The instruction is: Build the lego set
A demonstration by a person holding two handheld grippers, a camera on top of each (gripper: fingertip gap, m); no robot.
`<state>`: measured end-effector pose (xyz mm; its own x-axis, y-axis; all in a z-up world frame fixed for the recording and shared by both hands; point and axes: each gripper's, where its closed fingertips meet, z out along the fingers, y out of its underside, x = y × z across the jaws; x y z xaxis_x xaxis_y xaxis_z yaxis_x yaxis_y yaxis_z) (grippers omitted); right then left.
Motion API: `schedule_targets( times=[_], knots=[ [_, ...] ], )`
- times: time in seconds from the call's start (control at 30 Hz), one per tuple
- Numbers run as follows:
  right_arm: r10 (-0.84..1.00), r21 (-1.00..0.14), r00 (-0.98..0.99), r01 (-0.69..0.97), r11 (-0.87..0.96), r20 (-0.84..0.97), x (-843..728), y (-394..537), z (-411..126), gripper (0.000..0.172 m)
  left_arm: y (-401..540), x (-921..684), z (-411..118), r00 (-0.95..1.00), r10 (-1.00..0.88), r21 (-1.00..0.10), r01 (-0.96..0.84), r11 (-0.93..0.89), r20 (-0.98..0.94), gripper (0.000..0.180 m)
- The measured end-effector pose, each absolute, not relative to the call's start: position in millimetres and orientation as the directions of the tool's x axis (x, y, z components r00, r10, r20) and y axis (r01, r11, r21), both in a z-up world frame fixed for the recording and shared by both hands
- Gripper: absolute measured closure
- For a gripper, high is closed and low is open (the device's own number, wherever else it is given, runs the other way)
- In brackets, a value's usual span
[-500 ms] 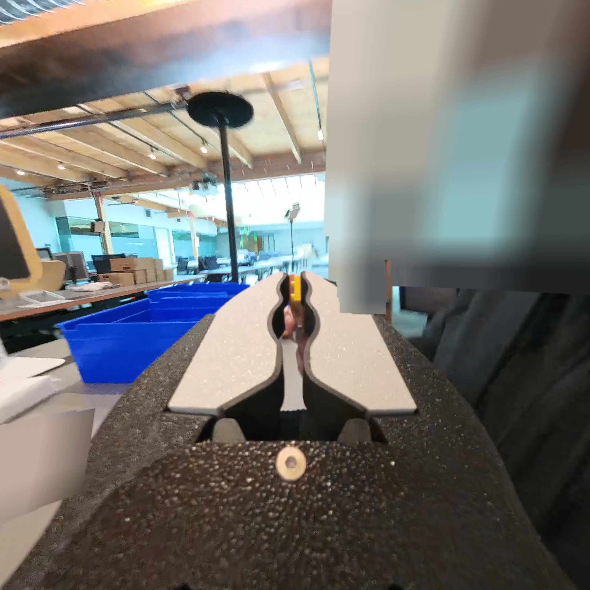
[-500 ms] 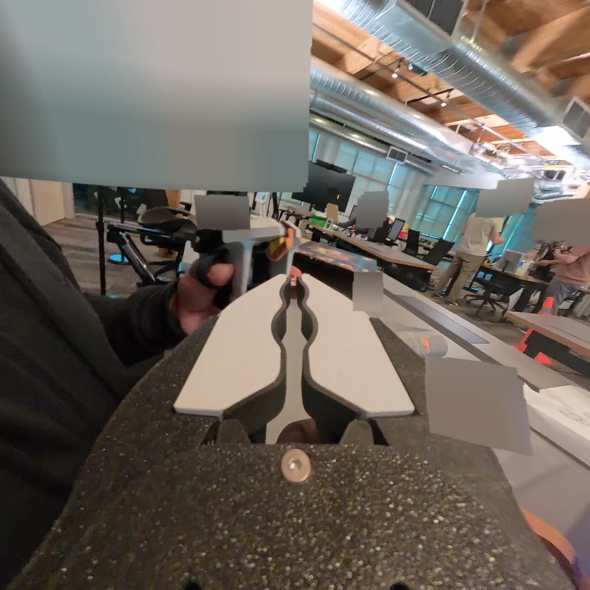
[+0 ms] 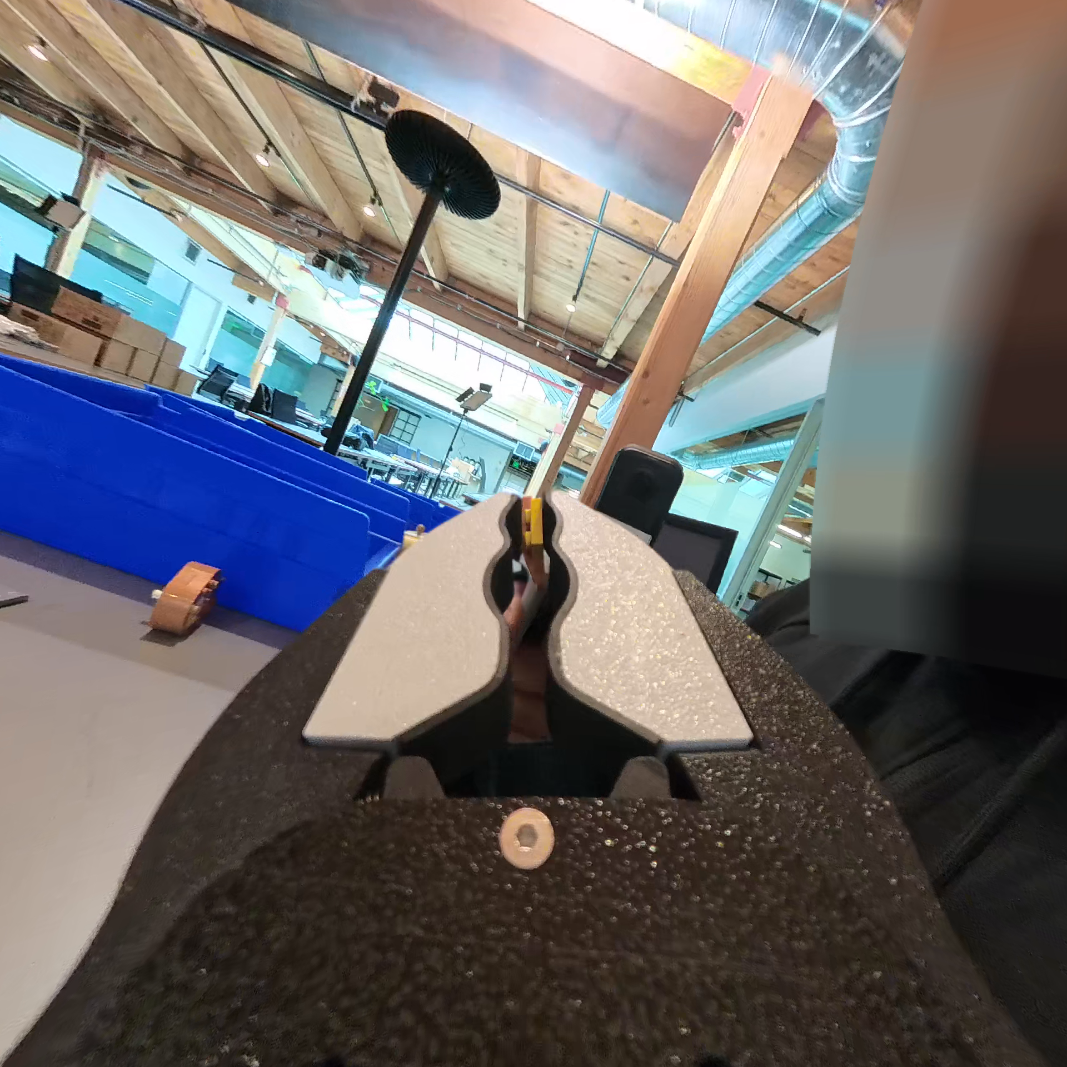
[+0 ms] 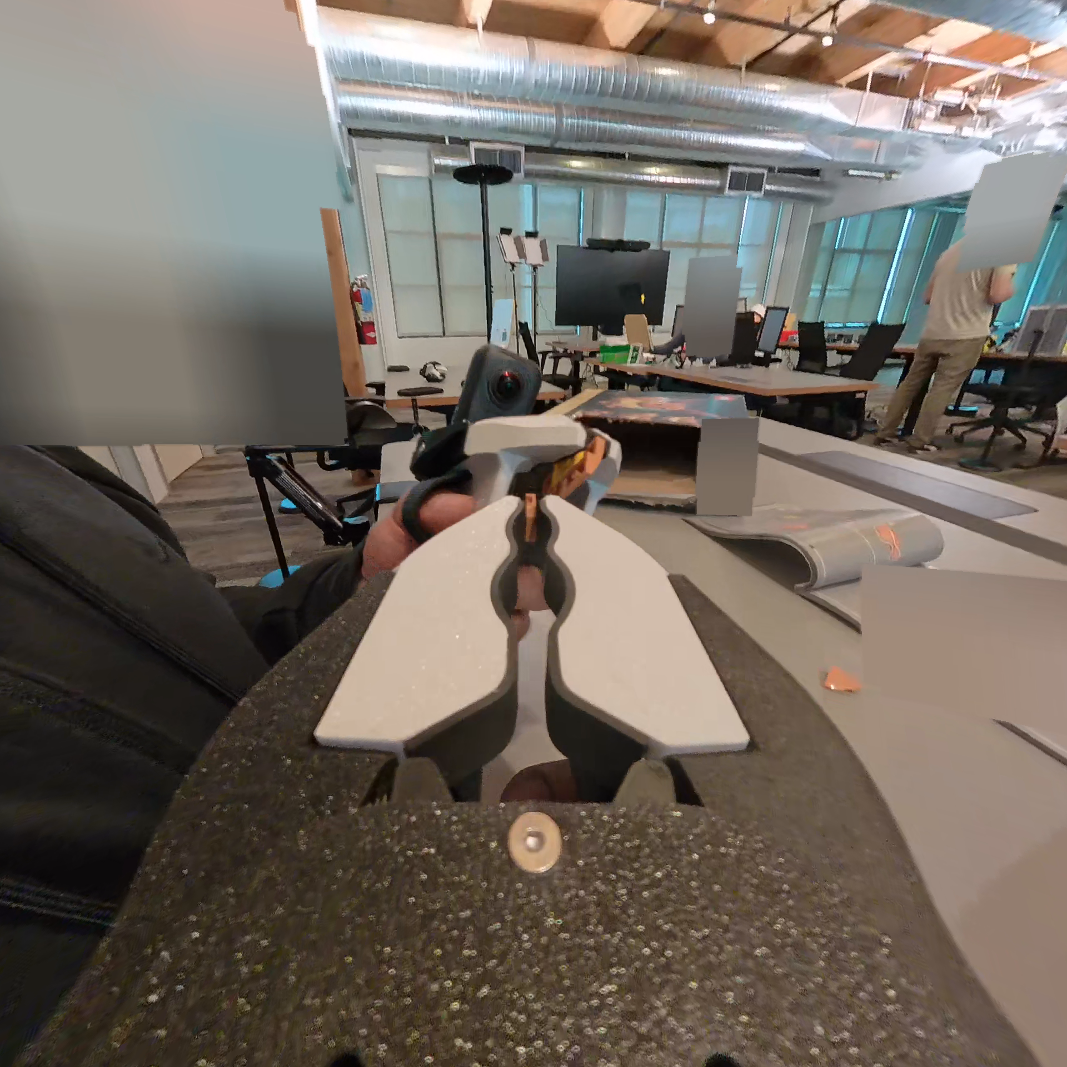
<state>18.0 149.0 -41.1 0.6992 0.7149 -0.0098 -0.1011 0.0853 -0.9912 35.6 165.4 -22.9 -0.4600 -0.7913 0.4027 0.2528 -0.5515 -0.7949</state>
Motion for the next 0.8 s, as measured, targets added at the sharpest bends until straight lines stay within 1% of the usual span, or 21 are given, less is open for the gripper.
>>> schedule_targets(
  times=[0.17, 0.33, 0.8],
  knots=[
    [0.691, -0.997, 0.723, -0.060, 0.053, -0.007, 15.6, 155.0, -52.0, 0.169, 164.6, 36.7, -24.6, -0.457, -0.791, -0.797, 0.245, -0.552, 0.407, 0.174],
    [0.654, -0.999, 0.757, -0.022, 0.026, 0.000, 14.8, 161.8, -62.2, 0.169, 160.0, 42.3, -32.1, -0.456, -0.778, -0.804, 0.196, -0.561, 0.432, 0.174],
    [0.626, -0.999, 0.779, -0.026, -0.045, -0.048, 21.1, 170.3, -72.1, 0.169, 162.4, 52.7, -43.6, -0.417, -0.756, -0.798, 0.111, -0.592, 0.504, 0.174]
  ],
)
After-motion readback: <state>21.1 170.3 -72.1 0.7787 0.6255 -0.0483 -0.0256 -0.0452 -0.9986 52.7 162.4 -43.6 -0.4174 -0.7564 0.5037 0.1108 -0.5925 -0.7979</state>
